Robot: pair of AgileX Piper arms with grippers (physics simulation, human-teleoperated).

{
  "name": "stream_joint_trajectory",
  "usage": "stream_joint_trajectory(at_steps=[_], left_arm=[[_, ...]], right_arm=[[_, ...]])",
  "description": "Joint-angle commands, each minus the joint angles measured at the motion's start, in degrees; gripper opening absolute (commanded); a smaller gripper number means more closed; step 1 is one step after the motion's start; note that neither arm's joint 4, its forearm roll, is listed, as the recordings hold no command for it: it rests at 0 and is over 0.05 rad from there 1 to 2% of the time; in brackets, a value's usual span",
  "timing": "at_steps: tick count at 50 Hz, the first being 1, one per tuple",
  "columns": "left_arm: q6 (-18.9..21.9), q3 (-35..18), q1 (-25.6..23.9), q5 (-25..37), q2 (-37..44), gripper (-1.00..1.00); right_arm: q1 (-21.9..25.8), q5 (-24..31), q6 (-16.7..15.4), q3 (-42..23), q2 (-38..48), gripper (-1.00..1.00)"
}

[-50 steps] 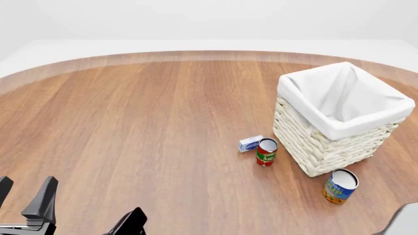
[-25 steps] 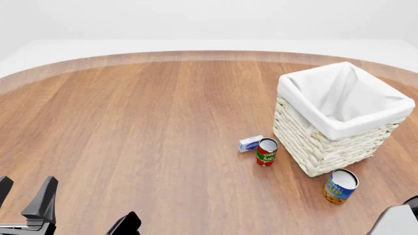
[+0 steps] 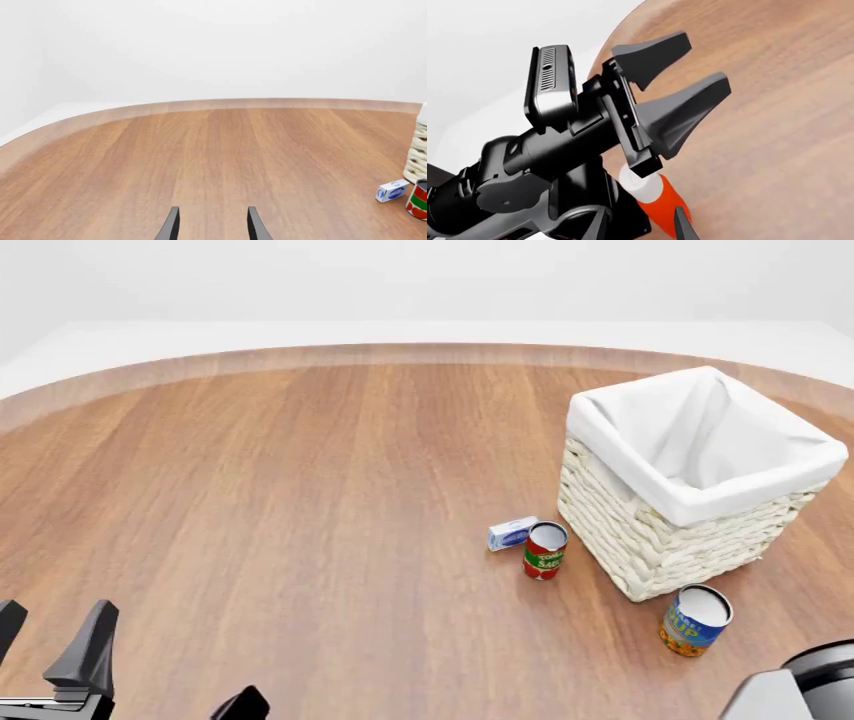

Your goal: Pick up the ketchup, and put it in the basket.

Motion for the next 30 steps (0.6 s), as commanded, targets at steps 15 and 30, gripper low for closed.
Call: stream_joint_trajectory(at_steps=[15,30], left_arm=[[0.0,0.0,0.0,0.0,0.0,1.0],[0.0,0.0,0.0,0.0,0.0,1.0]], right_arm=[[0.7,2.3,-0.8,-3.8,1.5,1.0],[0.6,1.0,-0.5,-5.2,3.9,1.0]])
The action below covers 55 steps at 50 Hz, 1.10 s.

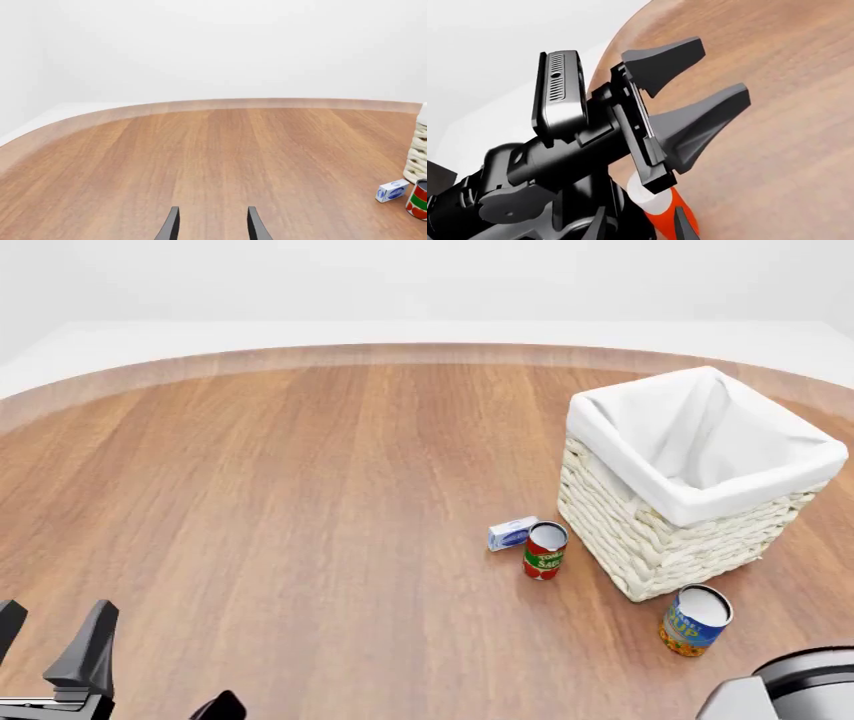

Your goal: Pick up the ketchup, and put it in the basket.

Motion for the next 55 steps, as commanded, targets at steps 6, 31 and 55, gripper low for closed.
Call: stream_joint_trajectory(at_steps=[6,31,55], left_arm=[[0.0,0.0,0.0,0.0,0.0,1.0],[0.0,0.0,0.0,0.0,0.0,1.0],[0.0,0.0,0.0,0.0,0.0,1.0]], right_arm=[[-0.8,-0.5,-0.2,-3.0,3.4,1.0],[-1.1,-1.0,1.1,-5.0,6.7,1.0],[-1.4,-0.6,1.3,-5.4,6.8,-1.0]])
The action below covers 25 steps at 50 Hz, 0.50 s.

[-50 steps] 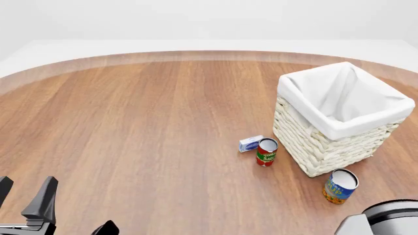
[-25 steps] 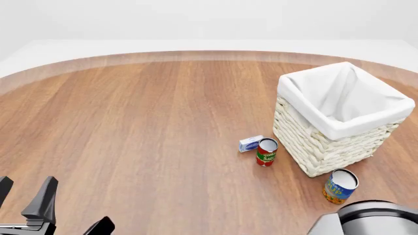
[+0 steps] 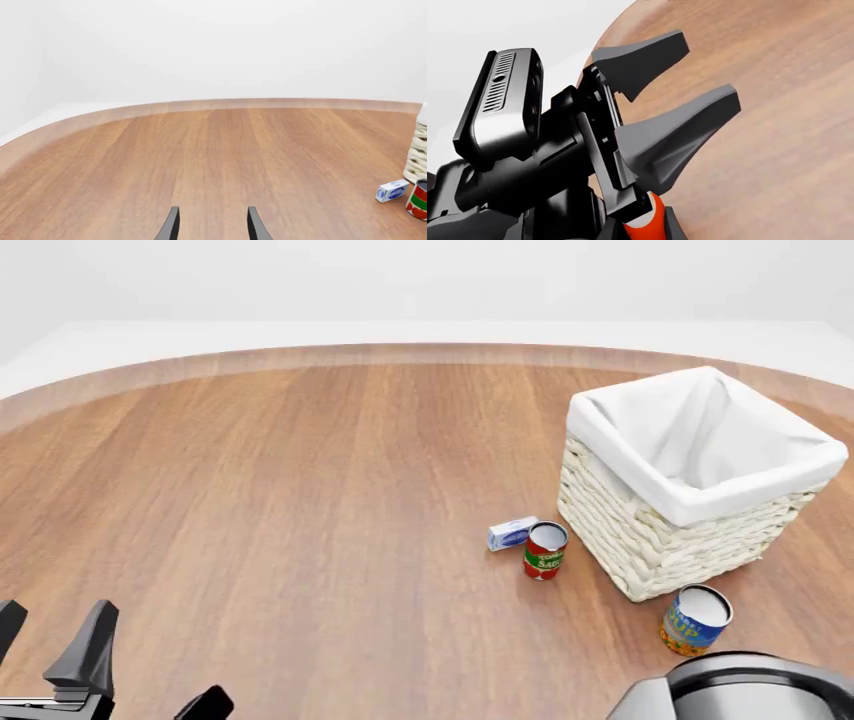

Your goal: Pick up the ketchup, and put it in the basket.

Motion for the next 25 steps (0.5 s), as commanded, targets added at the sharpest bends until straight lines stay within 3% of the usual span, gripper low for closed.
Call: stream_joint_trajectory(at_steps=[1,25], left_arm=[[0.0,0.0,0.0,0.0,0.0,1.0],[0.0,0.0,0.0,0.0,0.0,1.0]], right_arm=[[0.0,0.5,0.6,-0.2,-0.2,-1.0],[-3.0,1.0,-0.4,0.0,-2.6,-1.0]])
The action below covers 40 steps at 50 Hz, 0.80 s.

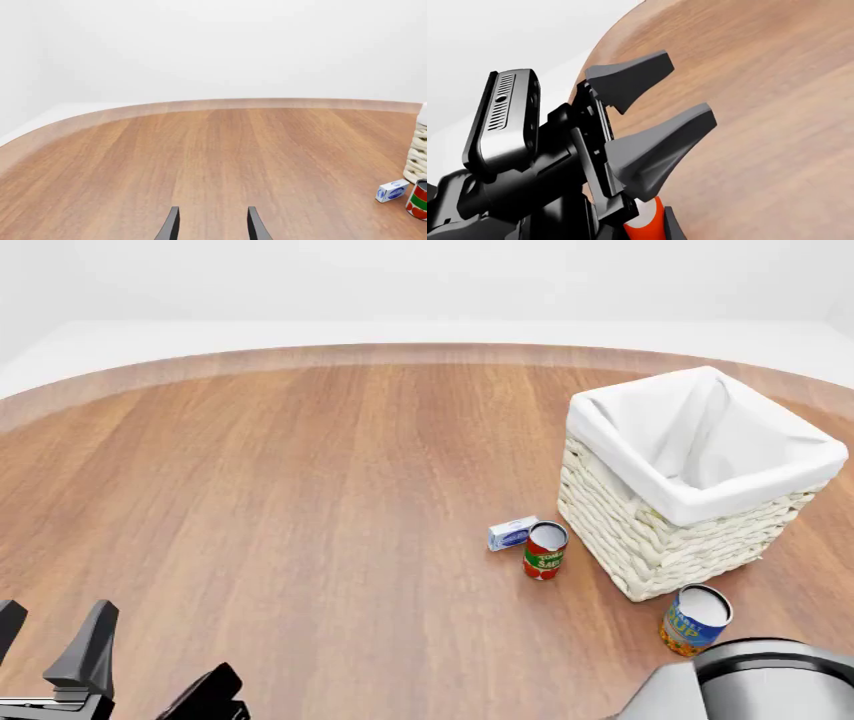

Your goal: Pick up the ketchup, and put it in the basket.

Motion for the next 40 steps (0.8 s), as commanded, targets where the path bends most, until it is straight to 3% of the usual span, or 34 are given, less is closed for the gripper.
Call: stream_joint_trajectory(at_steps=[1,40], left_arm=[[0.0,0.0,0.0,0.0,0.0,1.0],[0.0,0.0,0.0,0.0,0.0,1.0]], right_arm=[[-1.5,0.0,0.7,-0.4,-0.6,-1.0],[-12.0,1.9,0.4,-4.7,-0.6,-1.0]])
